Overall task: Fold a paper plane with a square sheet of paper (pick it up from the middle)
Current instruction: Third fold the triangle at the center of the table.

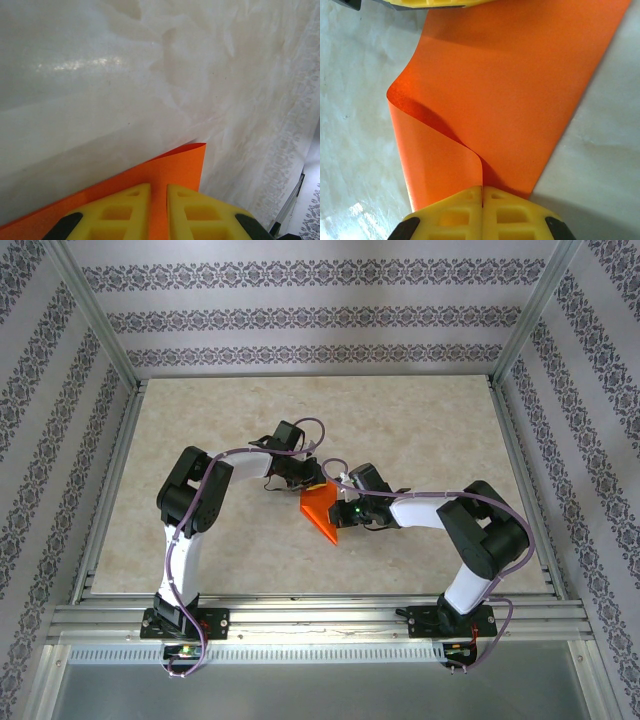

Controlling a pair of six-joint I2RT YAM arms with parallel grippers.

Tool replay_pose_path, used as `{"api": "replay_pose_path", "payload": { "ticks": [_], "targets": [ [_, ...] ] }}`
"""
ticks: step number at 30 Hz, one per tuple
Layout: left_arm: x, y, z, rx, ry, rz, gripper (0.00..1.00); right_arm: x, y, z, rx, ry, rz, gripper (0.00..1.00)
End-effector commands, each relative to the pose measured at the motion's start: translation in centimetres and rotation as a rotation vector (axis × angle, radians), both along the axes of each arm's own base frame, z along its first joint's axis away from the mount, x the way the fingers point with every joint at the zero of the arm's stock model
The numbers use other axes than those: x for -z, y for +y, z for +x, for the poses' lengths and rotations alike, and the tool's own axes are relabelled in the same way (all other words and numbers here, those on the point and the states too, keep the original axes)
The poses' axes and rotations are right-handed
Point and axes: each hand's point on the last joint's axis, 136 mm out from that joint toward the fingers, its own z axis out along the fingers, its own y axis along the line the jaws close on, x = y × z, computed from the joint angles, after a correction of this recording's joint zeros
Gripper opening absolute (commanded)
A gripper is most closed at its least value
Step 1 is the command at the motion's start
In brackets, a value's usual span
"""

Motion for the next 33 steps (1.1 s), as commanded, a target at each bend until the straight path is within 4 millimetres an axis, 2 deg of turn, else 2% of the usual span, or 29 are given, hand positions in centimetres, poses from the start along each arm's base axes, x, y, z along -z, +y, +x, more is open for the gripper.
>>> {"api": "replay_pose_path", "payload": {
  "ticks": [1,6,9,11,17,21,26,33],
  "targets": [
    [-1.5,0.0,-0.6,-0.001,-0.010,0.011,0.19,0.9,-0.1,-0.5,-0.021,0.014,-0.038,0.00],
    [-5.9,-0.2,0.6,-0.012,-0.109,-0.024,0.25,0.9,-0.2,-0.6,-0.022,0.014,-0.040,0.00],
    [-7.5,0.4,0.5,-0.048,-0.142,-0.022,0.27,0.9,-0.1,-0.6,-0.024,0.012,-0.039,0.00],
    [-7.7,1.0,-0.2,-0.074,-0.142,-0.022,0.25,0.9,-0.1,-0.6,-0.025,0.014,-0.038,0.00],
    [-7.8,1.8,-3.7,-0.147,-0.098,-0.139,0.08,0.9,-0.2,-0.6,-0.022,0.013,-0.041,0.00],
    [-7.1,1.9,-6.3,-0.166,-0.045,-0.223,0.00,1.0,-0.3,-0.6,-0.018,0.014,-0.043,0.00],
    [-5.4,1.3,-8.6,-0.151,-0.002,-0.205,0.00,1.1,-0.2,-0.8,-0.023,0.018,-0.043,0.00],
    [-4.0,0.3,-9.2,-0.136,0.025,-0.193,0.00,1.0,-0.2,-0.7,-0.019,0.016,-0.043,0.00]
  ]
}}
